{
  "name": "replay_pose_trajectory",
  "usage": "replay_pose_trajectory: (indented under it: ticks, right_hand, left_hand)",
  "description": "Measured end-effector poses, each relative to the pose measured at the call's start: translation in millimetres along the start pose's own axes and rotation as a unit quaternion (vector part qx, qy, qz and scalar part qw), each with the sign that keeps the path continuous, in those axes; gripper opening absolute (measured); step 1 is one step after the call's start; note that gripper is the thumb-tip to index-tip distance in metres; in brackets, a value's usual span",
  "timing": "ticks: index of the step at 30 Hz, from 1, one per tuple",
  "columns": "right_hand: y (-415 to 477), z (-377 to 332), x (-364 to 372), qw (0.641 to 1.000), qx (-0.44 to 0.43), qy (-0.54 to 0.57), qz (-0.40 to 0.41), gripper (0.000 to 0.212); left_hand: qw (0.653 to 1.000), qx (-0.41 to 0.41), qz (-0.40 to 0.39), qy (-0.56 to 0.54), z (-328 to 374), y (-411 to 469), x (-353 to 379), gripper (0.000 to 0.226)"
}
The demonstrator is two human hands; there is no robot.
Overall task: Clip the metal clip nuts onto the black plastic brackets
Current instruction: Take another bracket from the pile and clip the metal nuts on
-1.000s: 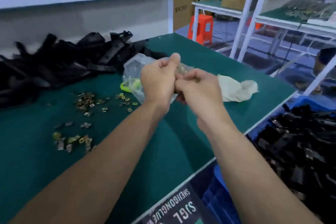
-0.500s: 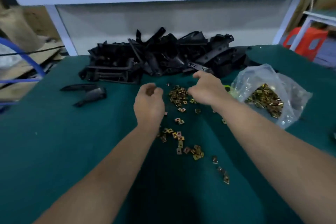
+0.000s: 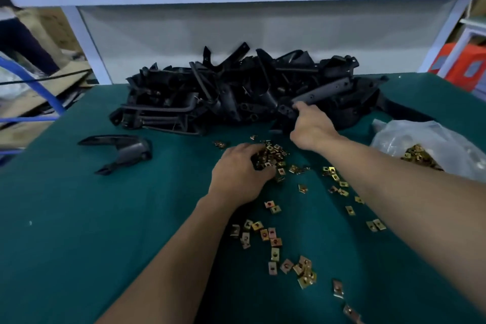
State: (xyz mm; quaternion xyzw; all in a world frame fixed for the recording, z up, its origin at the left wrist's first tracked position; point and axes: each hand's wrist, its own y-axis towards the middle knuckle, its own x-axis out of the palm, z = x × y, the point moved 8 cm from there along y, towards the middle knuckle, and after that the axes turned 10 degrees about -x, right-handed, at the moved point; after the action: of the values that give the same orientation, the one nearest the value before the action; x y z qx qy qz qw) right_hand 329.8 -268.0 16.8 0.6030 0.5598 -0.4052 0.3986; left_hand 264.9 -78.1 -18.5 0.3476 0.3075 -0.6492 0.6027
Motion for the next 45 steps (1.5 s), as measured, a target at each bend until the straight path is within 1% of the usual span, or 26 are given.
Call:
replay_pose_trajectory:
  ticks: [3,5,7,9,11,14,15,17,19,21,22,24,25,26,27,28,29,31,32,33,35,36,38,40,42,45]
  right_hand:
    - [1,-3,-5,0.996,-0.023,-0.028,0.076,0.052]
    - [-1,-6,-13,0.991,-0.029,-0.035,0.128,0.045]
    - [-6,-11,-27,0.980,-0.041,-0.015,0.195,0.046]
    - [-14,-13,-41,0.967,-0.051,0.050,0.246,0.042]
    - [-25,-16,-53,0.951,-0.065,0.134,0.271,0.033]
    - [-58,-23,-69,0.918,-0.085,0.235,0.309,0.028]
    - [-74,-28,-69,0.915,-0.095,0.238,0.312,0.027]
    - [-110,-43,-57,0.928,-0.130,0.197,0.288,0.027]
    - [-146,-58,-29,0.951,-0.164,0.131,0.229,0.025]
    - [-172,-68,-4,0.969,-0.172,0.053,0.171,0.018]
    - [-179,-71,4,0.975,-0.168,0.024,0.145,0.017]
    - [-184,-74,7,0.979,-0.162,0.039,0.120,0.030]
    - [-185,-75,2,0.976,-0.162,0.064,0.132,0.039]
    - [-186,-74,-9,0.971,-0.158,0.079,0.159,0.042]
    - [-184,-69,-18,0.967,-0.150,0.080,0.189,0.036]
    - [-180,-63,-24,0.969,-0.138,0.073,0.191,0.022]
    - [-172,-56,-24,0.976,-0.131,0.056,0.165,0.018]
    - [-159,-46,-9,0.990,-0.126,0.027,0.054,0.053]
    - [-157,-45,0,0.991,-0.128,0.034,0.020,0.057]
    - [-157,-47,8,0.989,-0.141,0.048,0.013,0.053]
    - [-160,-50,16,0.982,-0.169,0.058,0.061,0.035]
    - [-161,-48,18,0.980,-0.170,0.058,0.089,0.031]
    - [-156,-42,17,0.977,-0.154,0.063,0.136,0.034]
    - [-152,-35,13,0.975,-0.128,0.077,0.163,0.039]
    - [-151,-28,13,0.978,-0.098,0.065,0.172,0.035]
    - [-158,-20,11,0.980,-0.067,0.035,0.184,0.027]
  left_hand:
    - [0.997,-0.043,0.014,-0.070,-7,7,-3,0.020]
    - [0.993,-0.061,0.020,-0.098,-11,8,-4,0.009]
    - [0.987,-0.068,0.034,-0.142,-16,6,-8,0.007]
    - [0.979,-0.070,0.057,-0.185,-20,6,-13,0.007]
    - [0.970,-0.084,0.081,-0.212,-25,6,-17,0.008]
    - [0.958,-0.097,0.099,-0.249,-28,2,-21,0.011]
    - [0.953,-0.092,0.108,-0.268,-26,-1,-24,0.012]
    - [0.941,-0.081,0.144,-0.295,-24,-10,-33,0.020]
    - [0.920,-0.080,0.208,-0.321,-29,-25,-47,0.024]
    - [0.903,-0.079,0.247,-0.344,-33,-37,-57,0.024]
    - [0.904,-0.080,0.251,-0.336,-36,-42,-60,0.023]
    - [0.927,-0.084,0.229,-0.286,-39,-48,-61,0.019]
    - [0.938,-0.090,0.213,-0.258,-42,-49,-61,0.016]
    - [0.946,-0.096,0.201,-0.236,-44,-51,-60,0.013]
    - [0.951,-0.100,0.194,-0.221,-47,-53,-60,0.011]
    - [0.954,-0.103,0.190,-0.209,-49,-55,-60,0.010]
    - [0.956,-0.108,0.187,-0.200,-50,-55,-59,0.010]
    - [0.960,-0.114,0.174,-0.189,-49,-55,-56,0.008]
    - [0.961,-0.114,0.163,-0.190,-47,-54,-54,0.008]
    - [0.962,-0.113,0.153,-0.194,-45,-52,-52,0.009]
    - [0.963,-0.109,0.140,-0.203,-41,-49,-49,0.013]
    - [0.964,-0.106,0.136,-0.204,-40,-48,-48,0.017]
    - [0.964,-0.102,0.138,-0.204,-39,-48,-47,0.022]
    - [0.963,-0.097,0.146,-0.204,-39,-49,-50,0.024]
    - [0.964,-0.101,0.149,-0.194,-40,-48,-50,0.021]
    - [0.969,-0.116,0.135,-0.173,-43,-47,-45,0.010]
